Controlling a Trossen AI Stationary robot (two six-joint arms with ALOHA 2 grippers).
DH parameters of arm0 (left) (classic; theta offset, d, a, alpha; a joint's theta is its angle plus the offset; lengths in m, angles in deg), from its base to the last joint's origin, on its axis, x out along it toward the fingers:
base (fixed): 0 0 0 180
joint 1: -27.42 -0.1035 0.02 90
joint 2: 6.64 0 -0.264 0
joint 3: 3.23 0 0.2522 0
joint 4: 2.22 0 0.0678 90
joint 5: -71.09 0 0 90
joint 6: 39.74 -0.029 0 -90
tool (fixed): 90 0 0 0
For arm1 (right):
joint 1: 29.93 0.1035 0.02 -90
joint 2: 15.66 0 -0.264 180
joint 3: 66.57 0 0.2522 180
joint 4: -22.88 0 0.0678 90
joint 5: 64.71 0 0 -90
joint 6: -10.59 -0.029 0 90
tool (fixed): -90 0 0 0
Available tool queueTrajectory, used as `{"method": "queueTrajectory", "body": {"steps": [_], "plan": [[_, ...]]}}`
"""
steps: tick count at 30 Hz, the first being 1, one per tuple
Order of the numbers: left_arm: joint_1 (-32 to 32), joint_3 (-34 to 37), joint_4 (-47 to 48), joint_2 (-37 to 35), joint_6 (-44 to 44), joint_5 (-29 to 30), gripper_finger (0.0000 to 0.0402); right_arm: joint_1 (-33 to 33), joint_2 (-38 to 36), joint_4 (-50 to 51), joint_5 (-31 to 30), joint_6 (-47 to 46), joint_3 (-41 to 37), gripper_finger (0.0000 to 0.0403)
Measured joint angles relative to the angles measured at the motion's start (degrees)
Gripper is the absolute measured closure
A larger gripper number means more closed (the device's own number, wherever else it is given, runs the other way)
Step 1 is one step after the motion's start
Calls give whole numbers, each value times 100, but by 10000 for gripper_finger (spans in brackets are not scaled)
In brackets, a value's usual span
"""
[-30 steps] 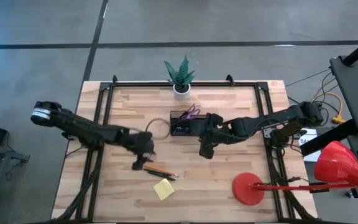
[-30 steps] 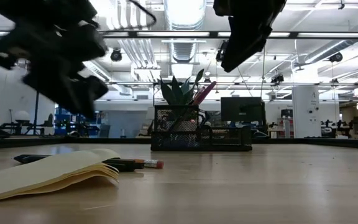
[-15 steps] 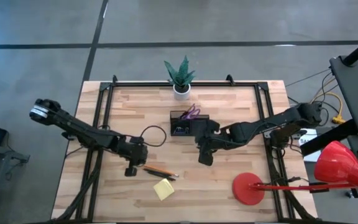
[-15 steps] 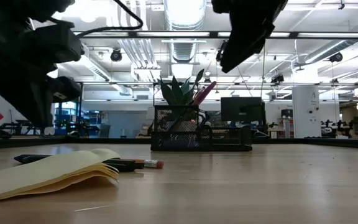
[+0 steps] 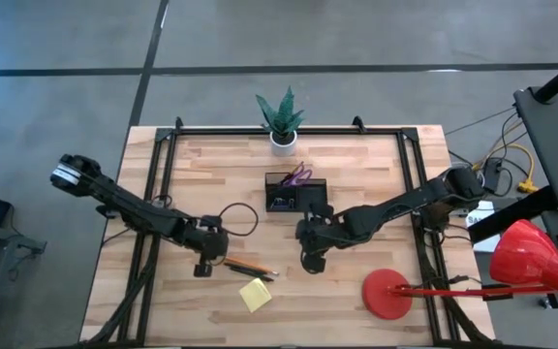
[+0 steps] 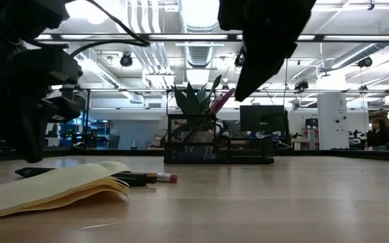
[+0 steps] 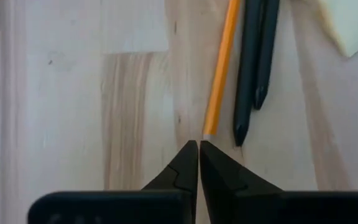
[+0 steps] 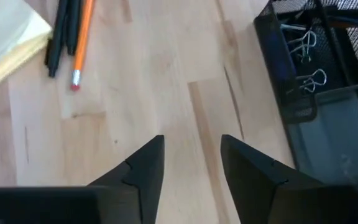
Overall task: Pick and place office supplies into organizer
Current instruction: Put the orange pencil into the black organizer
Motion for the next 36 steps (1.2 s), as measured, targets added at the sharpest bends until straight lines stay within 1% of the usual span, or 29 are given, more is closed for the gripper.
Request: {"method": "queueTrajectory", "body": {"steps": [5, 10, 14, 17, 22, 30, 36], "plan": [[39, 46, -228, 23, 15, -37, 401, -12, -2, -12, -64, -74, -7, 254], [139, 35, -290, 145, 144, -245, 401, -8, -2, -21, -61, -113, -9, 253], [166, 46, -508, 203, 149, -201, 401, -12, -2, -42, -63, -115, -11, 253], [171, 46, -449, 221, 156, -157, 401, -10, -2, -52, -61, -115, -13, 255], [177, 44, -457, 38, 323, -158, 401, -12, -2, -52, -61, -115, -13, 249], [174, 52, -406, 77, 1412, -154, 402, -12, -2, -61, -61, -115, -13, 246], [162, 55, -413, 107, 2155, -20, 402, -12, -11, -147, -106, -115, -15, 247]]}}
